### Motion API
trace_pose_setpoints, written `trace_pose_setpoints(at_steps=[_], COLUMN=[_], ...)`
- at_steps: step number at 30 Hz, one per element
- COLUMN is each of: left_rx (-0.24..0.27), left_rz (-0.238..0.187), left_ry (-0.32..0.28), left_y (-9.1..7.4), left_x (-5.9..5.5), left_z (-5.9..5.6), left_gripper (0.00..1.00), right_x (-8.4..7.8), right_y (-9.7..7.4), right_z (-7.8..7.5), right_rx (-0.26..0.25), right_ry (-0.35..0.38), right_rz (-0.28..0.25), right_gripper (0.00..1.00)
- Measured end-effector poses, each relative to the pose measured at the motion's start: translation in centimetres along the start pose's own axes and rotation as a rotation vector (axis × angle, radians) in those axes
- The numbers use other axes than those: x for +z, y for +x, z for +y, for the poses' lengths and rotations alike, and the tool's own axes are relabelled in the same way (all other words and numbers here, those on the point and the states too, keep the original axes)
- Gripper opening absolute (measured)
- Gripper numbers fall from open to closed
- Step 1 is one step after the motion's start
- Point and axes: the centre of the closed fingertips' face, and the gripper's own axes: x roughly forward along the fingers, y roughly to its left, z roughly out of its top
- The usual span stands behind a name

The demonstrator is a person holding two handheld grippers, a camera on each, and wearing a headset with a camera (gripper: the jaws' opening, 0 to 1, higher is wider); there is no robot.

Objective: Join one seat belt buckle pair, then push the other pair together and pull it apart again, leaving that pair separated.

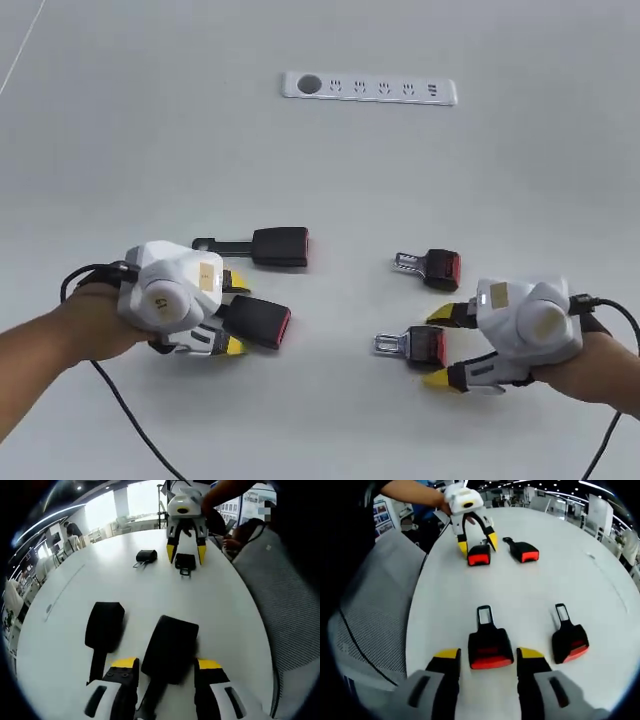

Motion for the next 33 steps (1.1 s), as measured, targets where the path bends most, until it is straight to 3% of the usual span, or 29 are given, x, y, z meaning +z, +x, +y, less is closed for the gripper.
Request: trace_pose_setpoints(at_steps=[5,11,15,26,33], left_rx=[-0.001,0.028,0.034,0.011,-0.009], left_rz=[-0.003,0.0,0.001,0.05,0.07], left_ry=[-0.013,-0.048,-0.057,-0.037,-0.018], left_y=[0.2,0.3,0.3,0.4,0.4], left_x=[-0.1,-0.1,-0.1,-0.2,-0.2], left_z=[0.3,0.3,0.1,-0.1,-0.1], left_gripper=[0.4,0.35,0.35,0.34,0.34], right_x=[-0.1,0.2,-0.1,0.4,2.5], right_y=[0.0,0.0,0.1,0.5,2.1], right_z=[-0.3,-0.3,-0.3,-0.4,-0.3], right_rx=[0.003,0.01,-0.002,0.002,0.01], right_ry=[-0.032,0.066,-0.026,-0.015,-0.035], right_rz=[0.022,0.09,0.178,0.187,0.152], right_gripper=[0.37,0.36,0.35,0.35,0.35])
